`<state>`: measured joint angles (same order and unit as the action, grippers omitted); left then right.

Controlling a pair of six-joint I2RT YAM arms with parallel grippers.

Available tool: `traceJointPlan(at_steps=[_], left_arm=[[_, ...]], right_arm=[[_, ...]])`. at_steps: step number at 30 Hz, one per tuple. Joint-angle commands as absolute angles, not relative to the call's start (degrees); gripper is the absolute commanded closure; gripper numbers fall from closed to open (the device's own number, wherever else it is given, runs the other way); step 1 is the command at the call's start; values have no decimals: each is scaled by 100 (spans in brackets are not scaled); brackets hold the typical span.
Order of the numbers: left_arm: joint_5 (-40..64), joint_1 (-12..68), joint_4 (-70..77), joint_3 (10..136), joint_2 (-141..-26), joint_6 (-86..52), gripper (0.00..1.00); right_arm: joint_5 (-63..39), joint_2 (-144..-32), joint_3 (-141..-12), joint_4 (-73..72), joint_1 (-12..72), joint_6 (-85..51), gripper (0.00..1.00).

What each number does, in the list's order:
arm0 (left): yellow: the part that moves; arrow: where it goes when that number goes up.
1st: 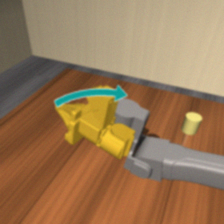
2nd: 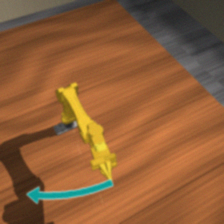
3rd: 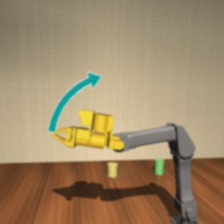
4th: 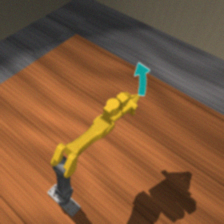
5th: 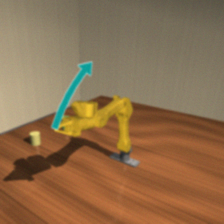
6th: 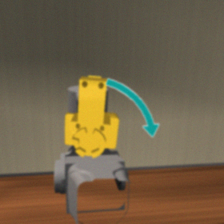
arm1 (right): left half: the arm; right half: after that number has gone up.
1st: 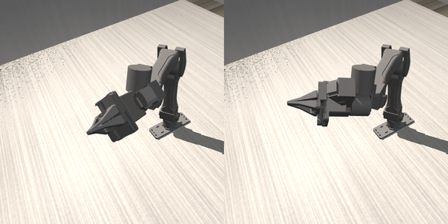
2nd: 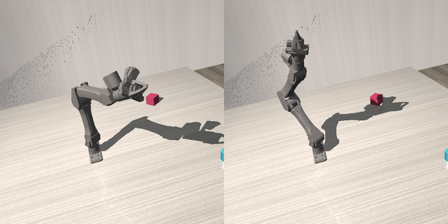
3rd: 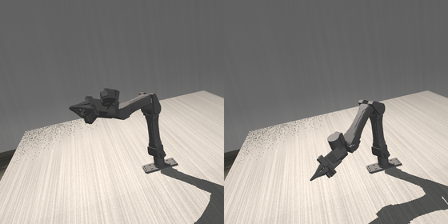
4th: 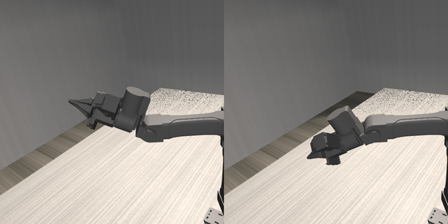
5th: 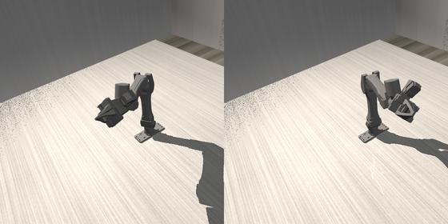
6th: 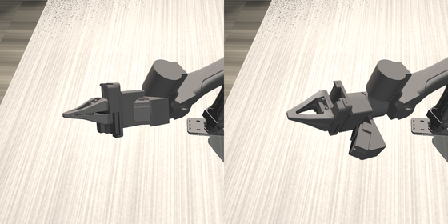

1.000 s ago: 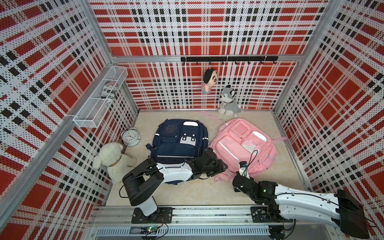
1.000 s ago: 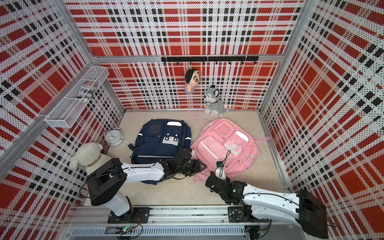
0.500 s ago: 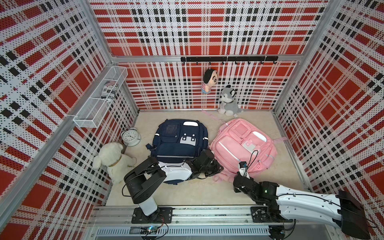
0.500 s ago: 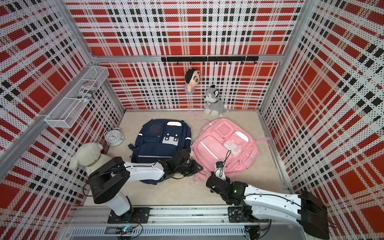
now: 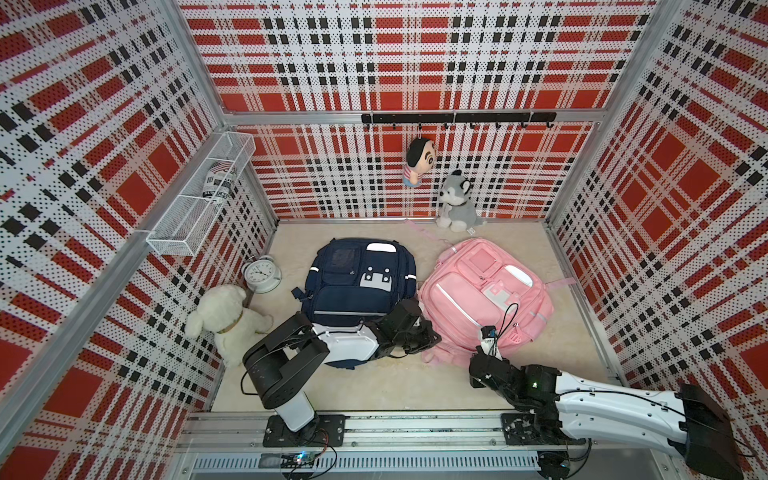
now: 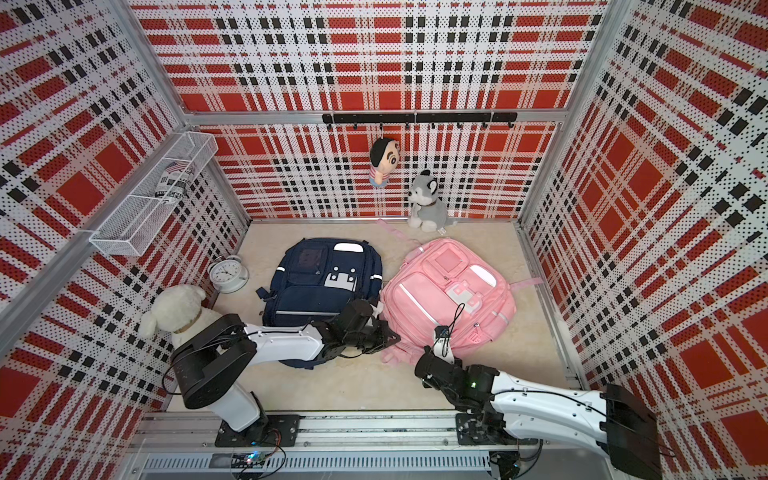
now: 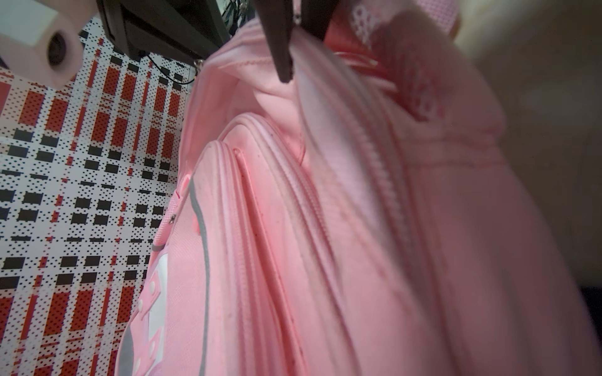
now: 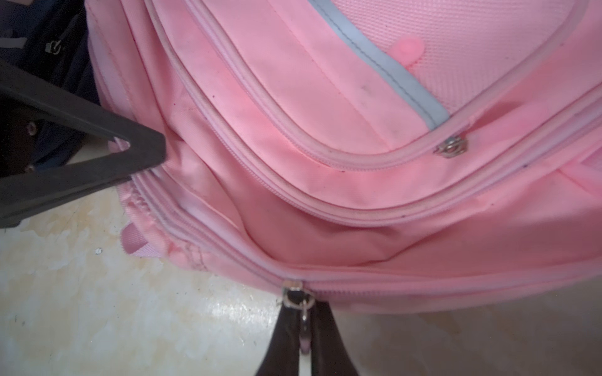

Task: Zip up the backpack
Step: Zip the zipper on the backpack.

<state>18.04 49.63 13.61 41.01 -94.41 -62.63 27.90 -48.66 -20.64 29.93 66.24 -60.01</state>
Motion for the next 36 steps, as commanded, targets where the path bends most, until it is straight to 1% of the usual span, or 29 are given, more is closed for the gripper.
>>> traceJointPlan(at_steps=[1, 6, 10, 15, 21, 30, 36], left_arm=[[1591, 4692, 1207, 3941, -9150, -5912, 100], [1588, 4564, 1086, 3928, -8965, -5706, 100], [1673, 4474, 1092, 3920, -8874, -5610, 100], [1858, 4233, 1083, 3806, -8590, -5468, 100], [2139, 3852, 766, 3797, -8156, -5136, 100], [2373, 3250, 145, 3954, -7610, -4609, 100], [2463, 2954, -151, 4015, -7439, -4356, 100]], right_arm=[[2904, -4692, -1984, 3617, 6662, -6222, 100], [2962, -4640, -2071, 3972, 6656, -6433, 100], [3056, -4794, -2226, 4532, 6658, -6963, 100], [3253, -5183, -2407, 5012, 6657, -7671, 100], [3602, -5730, -2601, 5226, 6645, -7973, 100], [3901, -5770, -2558, 5133, 6578, -8161, 100], [4007, -5943, -2645, 4832, 6332, -7794, 100]])
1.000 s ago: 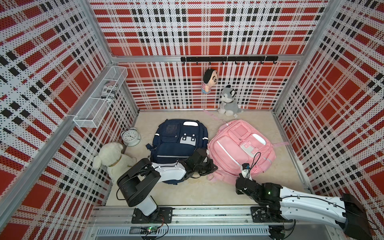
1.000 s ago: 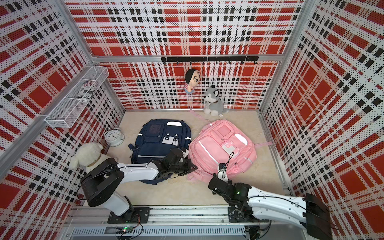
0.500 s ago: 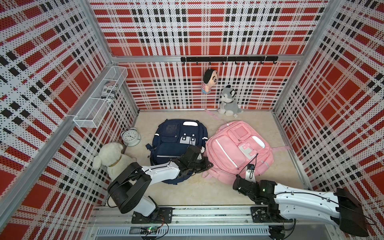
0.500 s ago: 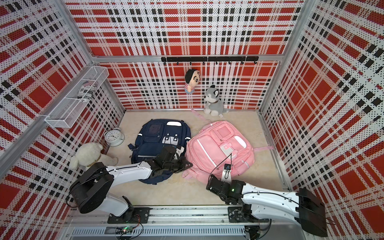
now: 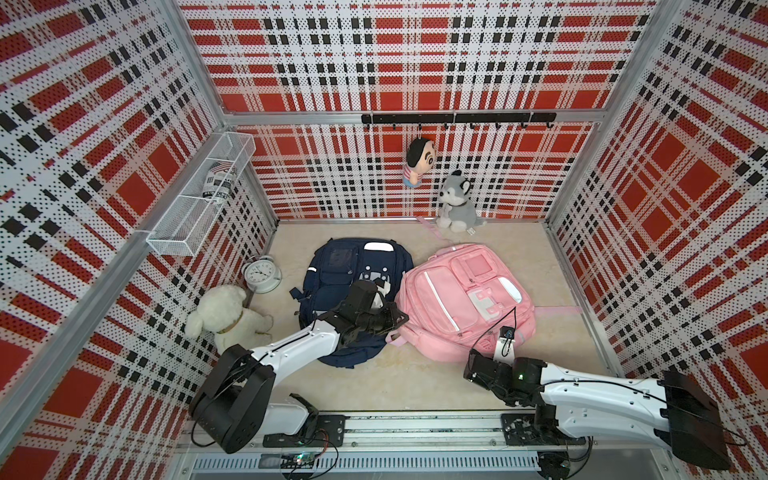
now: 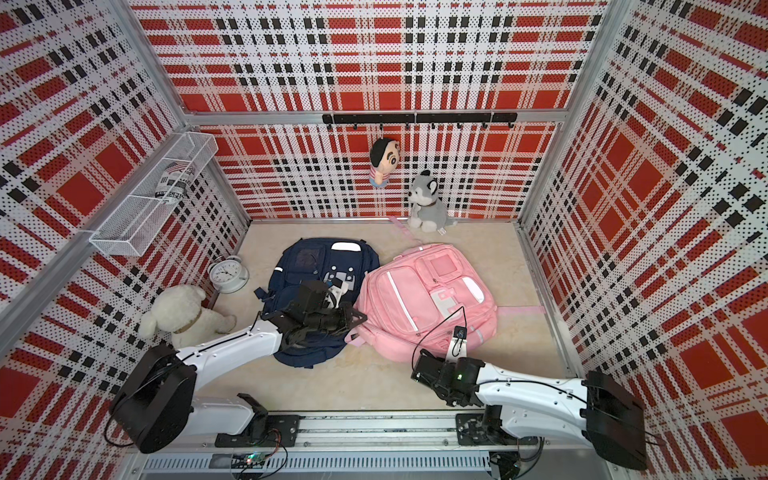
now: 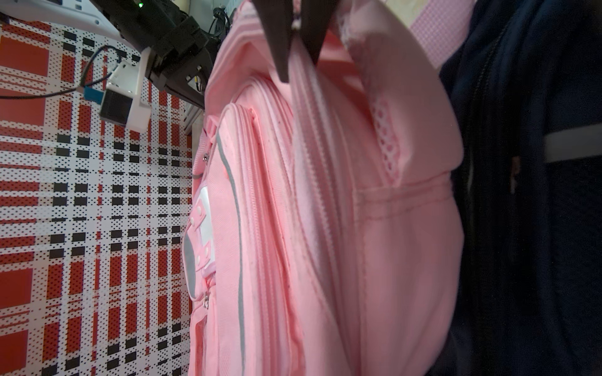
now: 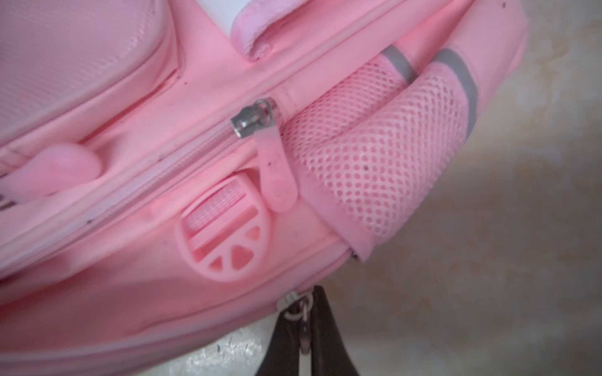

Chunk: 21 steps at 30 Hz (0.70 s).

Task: Zip up the backpack
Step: Zip the zipper on the backpack.

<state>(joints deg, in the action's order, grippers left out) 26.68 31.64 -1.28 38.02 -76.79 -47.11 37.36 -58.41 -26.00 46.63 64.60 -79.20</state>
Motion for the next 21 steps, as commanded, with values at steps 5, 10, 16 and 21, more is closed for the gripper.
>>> traceJointPlan(at_steps=[5, 10, 16, 21], left_arm=[[2446, 2801, -298, 3973, -7344, -4263, 100], [2408, 2804, -299, 3896, -7337, -4287, 100], [2291, 3210, 51, 3894, -7454, -4539, 100], [2293, 3806, 633, 3940, -7870, -4948, 100]], right_arm=[[3999, -6170, -2663, 4743, 6058, -7552, 100], [4160, -6055, -2635, 4759, 6017, -7648, 100], [4413, -5795, -2630, 4578, 5846, -7517, 96], [4322, -5821, -2585, 3949, 5183, -6799, 96]])
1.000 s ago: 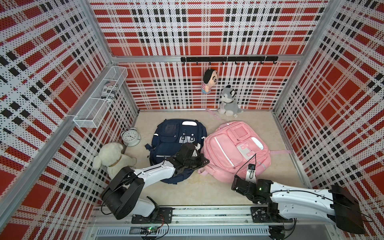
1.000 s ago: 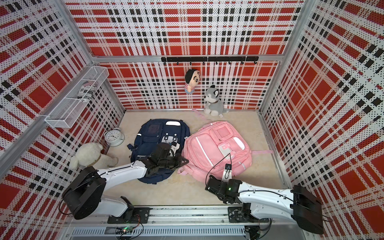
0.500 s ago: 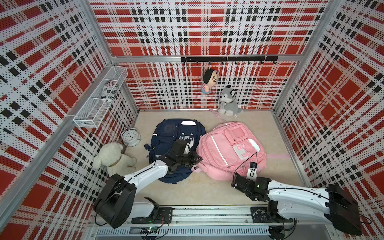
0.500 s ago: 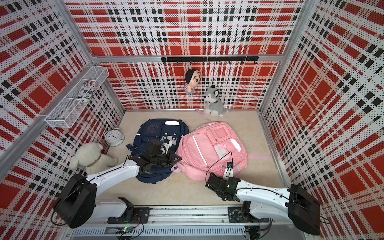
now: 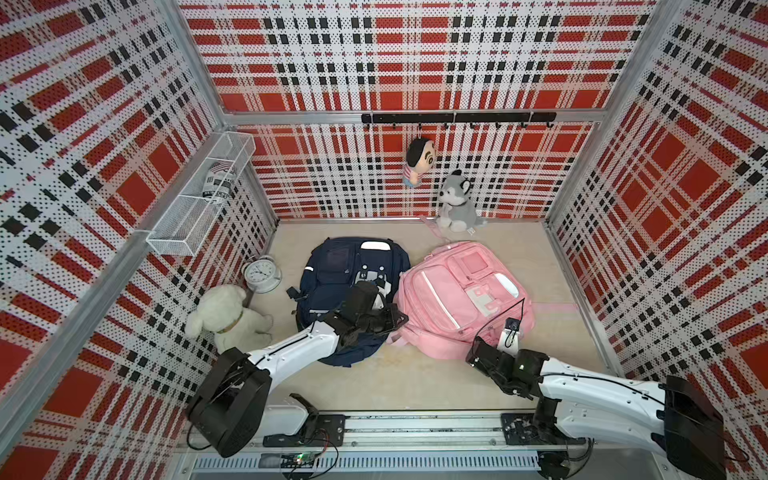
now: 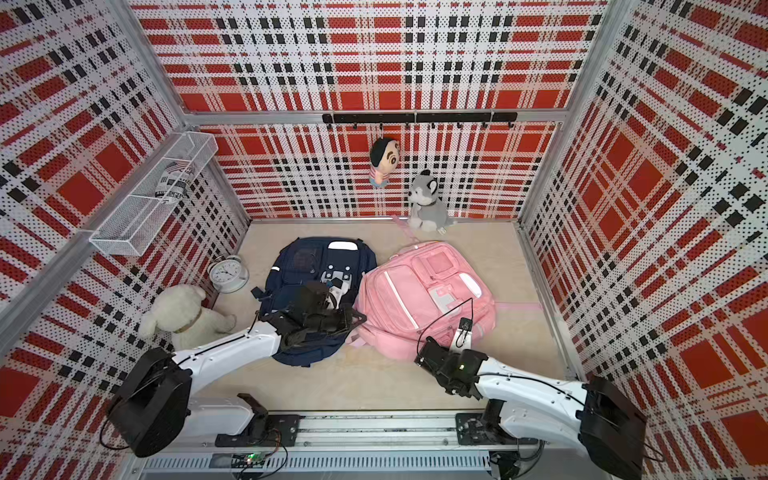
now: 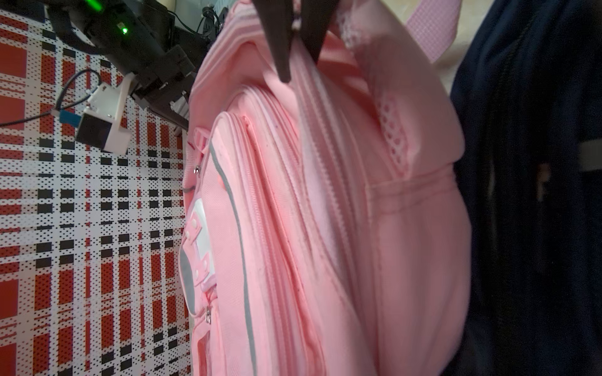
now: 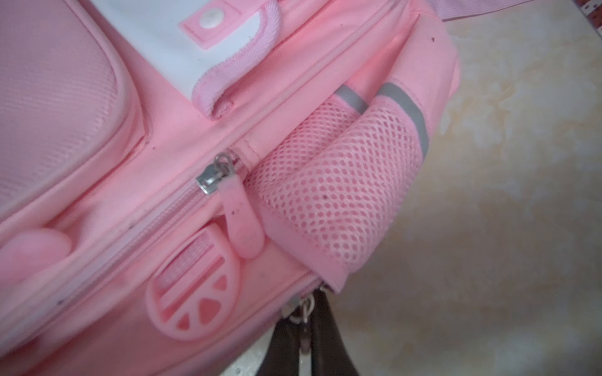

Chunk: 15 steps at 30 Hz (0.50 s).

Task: Zip up the backpack
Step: Zip the zipper on the backpack, then place the backpack at the center of the board.

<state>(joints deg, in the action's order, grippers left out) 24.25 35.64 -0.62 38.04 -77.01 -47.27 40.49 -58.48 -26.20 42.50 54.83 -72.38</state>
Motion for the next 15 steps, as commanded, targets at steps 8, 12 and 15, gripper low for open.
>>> traceJointPlan(at_steps=[8, 12, 15], left_arm=[[2137, 4531, 1498, 3893, -8347, -5538, 100], [2179, 4849, 2105, 3978, -8757, -5849, 100], [2247, 5094, 2436, 4250, -9212, -5990, 100]], right_arm=[[3655, -5654, -2327, 2543, 3446, -5509, 96], [3092, -5766, -2272, 1789, 2651, -4911, 96], [2607, -6105, -2398, 1397, 1972, -4389, 97]])
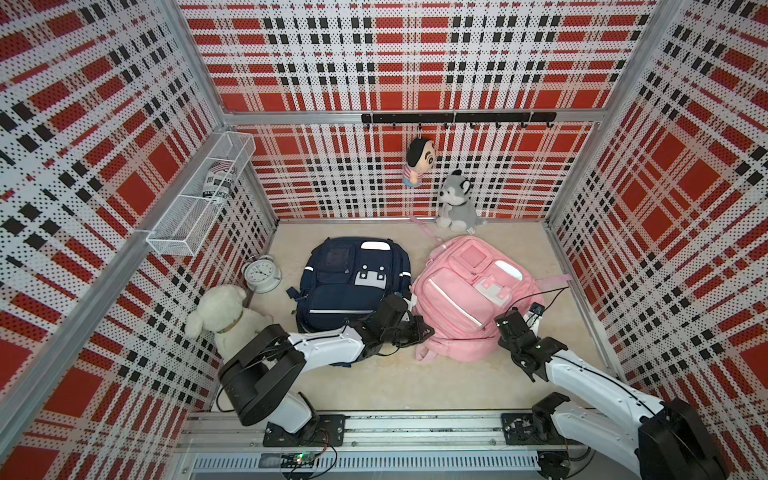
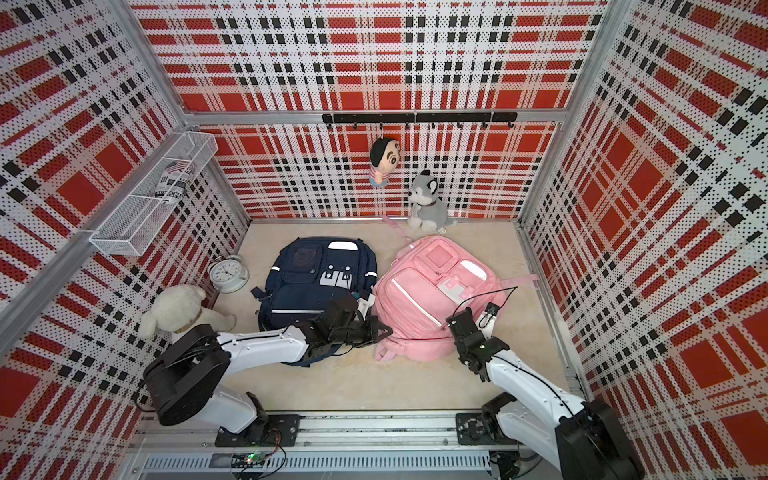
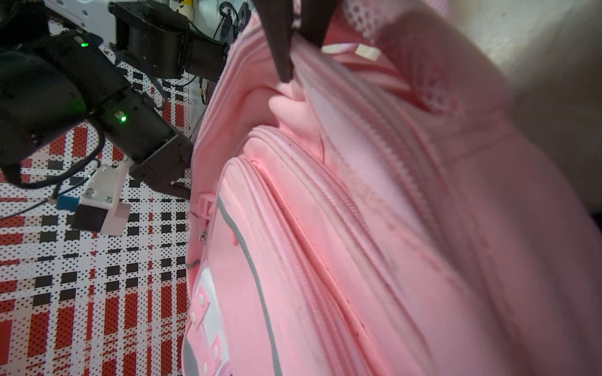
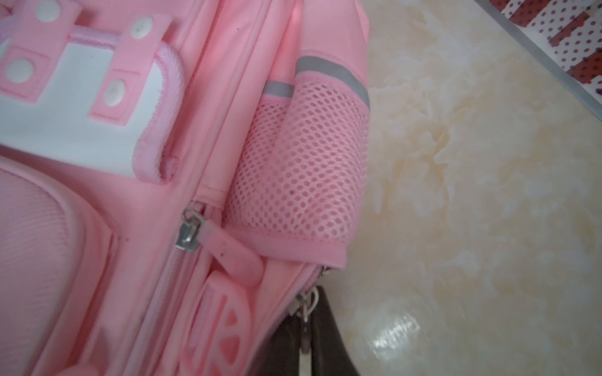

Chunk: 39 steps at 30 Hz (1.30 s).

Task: Zip up the backpack
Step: Place the backpack at the center of the board.

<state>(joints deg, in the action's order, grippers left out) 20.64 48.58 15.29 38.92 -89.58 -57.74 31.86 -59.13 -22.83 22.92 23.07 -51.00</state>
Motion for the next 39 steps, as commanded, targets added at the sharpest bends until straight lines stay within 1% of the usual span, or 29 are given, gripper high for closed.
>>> traceJointPlan(at_steps=[1, 5, 9, 12, 19, 20, 24, 26, 29, 31, 33, 34, 37, 39], left_arm=[[2279, 5183, 2520, 4373, -9374, -6026, 100], [2284, 5505, 2866, 4875, -10051, -6161, 100], [2338, 5738, 3503, 5279, -10702, -6561, 100], [2308, 5911, 3908, 5593, -11100, -6823, 100], [2206, 6169, 4516, 6483, -12001, -7326, 100], [2226, 6184, 4608, 6647, -12161, -7417, 100], [2225, 6239, 5006, 7195, -12742, -7850, 100], [2183, 6250, 5228, 7392, -12981, -8087, 98], [2103, 6258, 5585, 7675, -13312, -8425, 96], [2062, 6272, 5712, 7861, -13452, -8549, 92], [2018, 6267, 5701, 7961, -13471, -8522, 83], [2000, 6260, 5677, 7963, -13437, -8473, 77], [1990, 6212, 5320, 7937, -13280, -8119, 52], [2042, 6179, 5076, 7961, -13193, -7853, 42]], right_arm=[[2432, -6289, -2486, 1286, 1700, -4179, 98], [1998, -6933, -2945, 1041, 1087, -3579, 100], [1622, -7488, -3413, 866, 646, -3211, 100], [1547, -7730, -3791, 903, 475, -2857, 100], [1310, -8202, -4425, 993, 75, -2493, 99], [1288, -8294, -4474, 998, 11, -2455, 99], [1222, -8685, -4595, 985, -280, -2296, 86], [933, -8848, -4656, 958, -448, -2219, 82], [877, -9014, -4789, 961, -596, -2084, 76], [878, -9090, -4915, 1029, -623, -1982, 69], [861, -9109, -5032, 1123, -624, -1917, 62], [861, -9072, -5053, 1163, -621, -1924, 60], [942, -8794, -4923, 1080, -620, -2022, 57], [1033, -8578, -4807, 1054, -625, -2098, 53]])
